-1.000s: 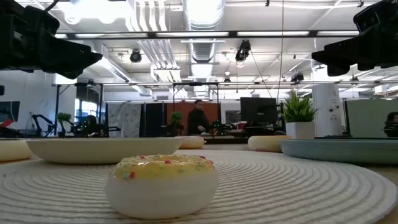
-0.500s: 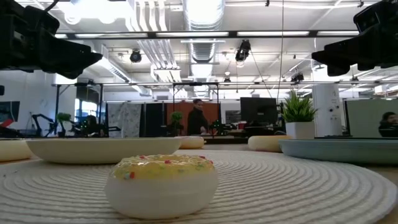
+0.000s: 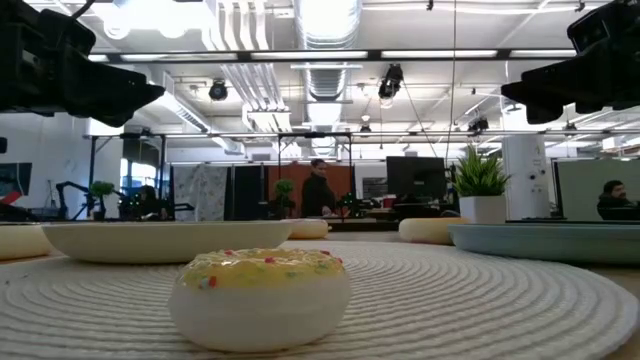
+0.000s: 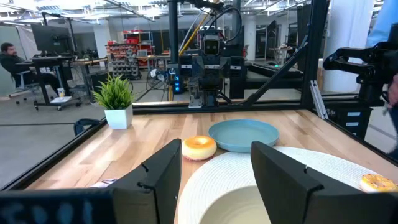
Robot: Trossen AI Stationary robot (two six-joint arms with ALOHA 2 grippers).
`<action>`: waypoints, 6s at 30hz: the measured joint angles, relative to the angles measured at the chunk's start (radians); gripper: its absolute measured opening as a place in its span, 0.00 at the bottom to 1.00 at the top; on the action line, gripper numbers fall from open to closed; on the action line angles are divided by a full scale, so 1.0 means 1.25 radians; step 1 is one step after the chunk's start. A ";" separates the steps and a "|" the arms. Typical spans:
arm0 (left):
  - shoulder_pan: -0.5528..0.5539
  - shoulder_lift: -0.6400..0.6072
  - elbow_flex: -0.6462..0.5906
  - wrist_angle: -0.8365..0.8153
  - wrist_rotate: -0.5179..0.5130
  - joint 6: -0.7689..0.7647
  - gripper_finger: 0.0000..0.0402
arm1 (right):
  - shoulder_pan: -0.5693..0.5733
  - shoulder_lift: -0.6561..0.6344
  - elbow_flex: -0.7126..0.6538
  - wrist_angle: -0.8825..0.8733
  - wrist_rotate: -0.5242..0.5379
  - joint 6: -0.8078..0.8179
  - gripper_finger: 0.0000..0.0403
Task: Pick & Place donuts
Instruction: Put the big pink donut on the blue plate
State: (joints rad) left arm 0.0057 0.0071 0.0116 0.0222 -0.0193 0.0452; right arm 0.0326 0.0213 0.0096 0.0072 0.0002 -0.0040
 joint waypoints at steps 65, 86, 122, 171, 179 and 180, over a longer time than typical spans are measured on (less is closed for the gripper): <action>0.000 0.007 0.000 0.000 0.000 0.000 0.42 | -0.002 1.270 0.841 -0.597 0.084 0.737 0.66; 0.000 0.009 0.000 0.000 0.000 0.000 0.42 | -0.002 1.527 1.046 -0.712 0.065 0.776 0.58; 0.000 0.015 0.000 0.000 0.000 0.000 0.42 | -0.110 1.157 0.849 -0.150 0.050 0.928 0.02; 0.000 0.022 0.000 0.021 0.000 -0.285 0.42 | 0.238 0.912 0.196 0.197 -0.093 1.633 0.04; 0.000 0.022 0.000 0.023 0.000 -0.304 0.42 | 0.238 0.860 0.218 0.061 -0.091 1.624 0.15; 0.000 0.022 0.000 0.024 0.000 -0.308 0.42 | 0.238 0.850 0.227 0.020 -0.091 1.617 0.18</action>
State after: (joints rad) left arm 0.0051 0.0349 0.0116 0.0521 -0.0194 -0.3398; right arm 0.3298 1.0833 0.2933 0.0328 -0.1139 2.0172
